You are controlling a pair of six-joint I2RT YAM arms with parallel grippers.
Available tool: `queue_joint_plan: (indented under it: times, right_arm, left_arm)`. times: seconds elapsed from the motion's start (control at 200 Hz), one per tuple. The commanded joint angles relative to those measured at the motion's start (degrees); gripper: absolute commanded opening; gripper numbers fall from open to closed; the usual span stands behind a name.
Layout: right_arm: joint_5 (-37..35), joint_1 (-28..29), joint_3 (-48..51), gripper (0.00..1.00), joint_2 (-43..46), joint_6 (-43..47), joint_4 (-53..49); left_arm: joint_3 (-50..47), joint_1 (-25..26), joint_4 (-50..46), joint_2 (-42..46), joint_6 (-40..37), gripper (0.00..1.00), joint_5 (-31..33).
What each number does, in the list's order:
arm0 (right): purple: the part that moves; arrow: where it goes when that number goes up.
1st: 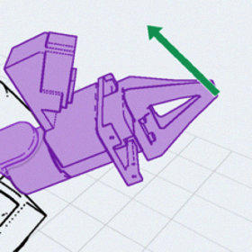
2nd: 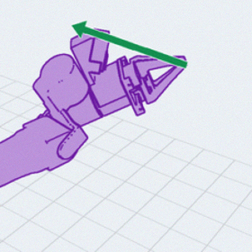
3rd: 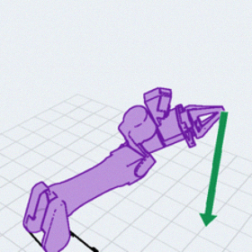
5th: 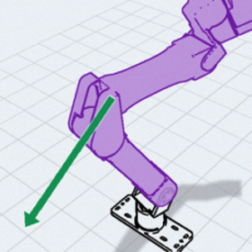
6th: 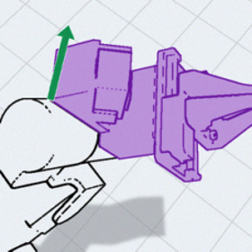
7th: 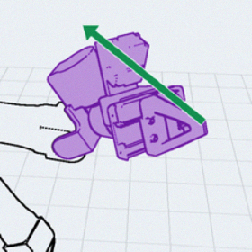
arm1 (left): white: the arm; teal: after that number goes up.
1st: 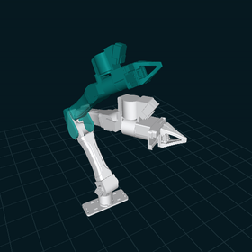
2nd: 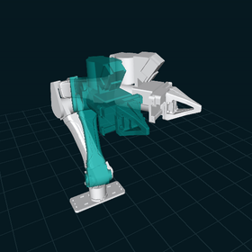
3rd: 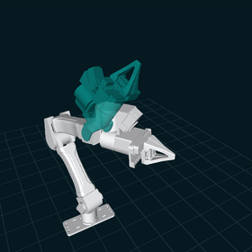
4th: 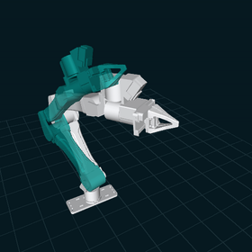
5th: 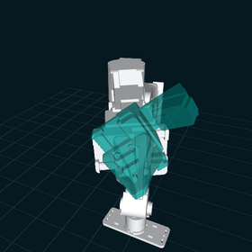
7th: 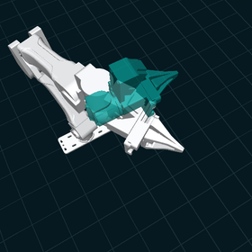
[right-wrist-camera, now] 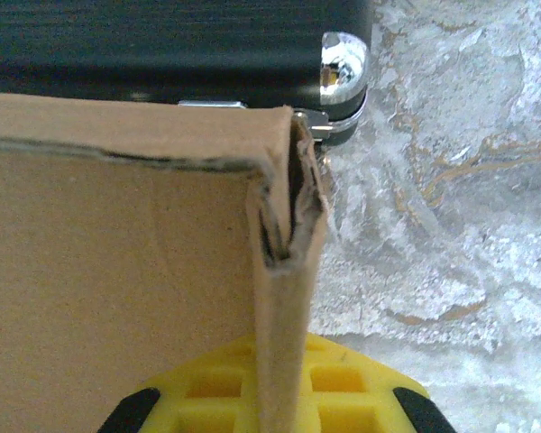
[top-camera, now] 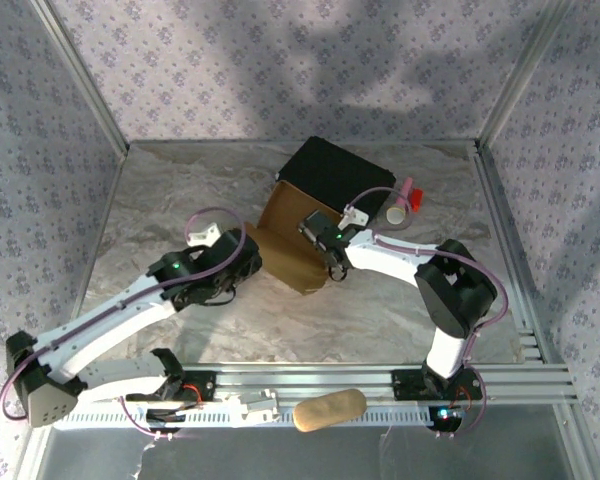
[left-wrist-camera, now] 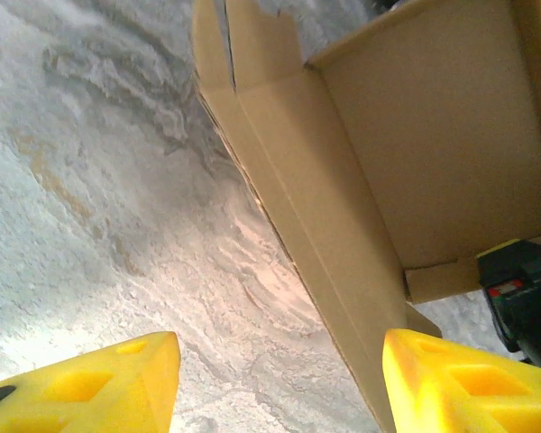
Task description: Fold the paper box
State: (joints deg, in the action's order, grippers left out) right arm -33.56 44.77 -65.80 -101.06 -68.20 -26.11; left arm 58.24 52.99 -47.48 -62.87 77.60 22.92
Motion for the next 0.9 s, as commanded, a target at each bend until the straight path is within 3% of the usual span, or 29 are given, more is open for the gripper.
queue_joint_plan:
  times: [0.0, 0.105, 0.35, 0.615, 0.695, 0.825, 0.894]
  right_arm:
    - [-0.25, 0.75, -0.87, 0.00, -0.60, -4.87, -2.39]
    - [0.25, 0.75, 0.25, 0.00, -0.16, -6.04, -2.02]
    - [1.98, 0.92, 0.89, 0.00, 0.47, -7.07, -1.99]
    - [2.21, 2.19, 0.29, 0.00, 1.00, -9.04, -3.66]
    - [3.24, 2.37, -0.18, 0.00, 1.11, -8.77, -3.71]
    - [5.06, 2.82, -0.85, 0.40, 2.97, -7.66, -3.95]
    - [5.79, 3.14, -0.36, 0.57, 5.76, -6.41, -3.45]
  left_arm:
    - [1.02, 1.28, 2.01, -3.19, 4.01, 0.60, -1.33]
    - [2.05, 2.18, 1.46, -6.53, 5.40, 0.55, -0.21]
    - [2.18, 2.47, 0.07, -9.42, 8.66, 0.33, 3.17]
    - [5.55, 2.38, -5.43, -12.73, 9.69, 0.01, 7.70]
    - [6.71, 2.29, -7.46, -13.15, 9.31, 0.00, 9.62]
    - [9.71, 0.63, -10.92, -13.07, 4.30, 0.00, 12.52]
    - [11.37, -1.07, -11.58, -12.80, -3.45, 0.00, 13.72]
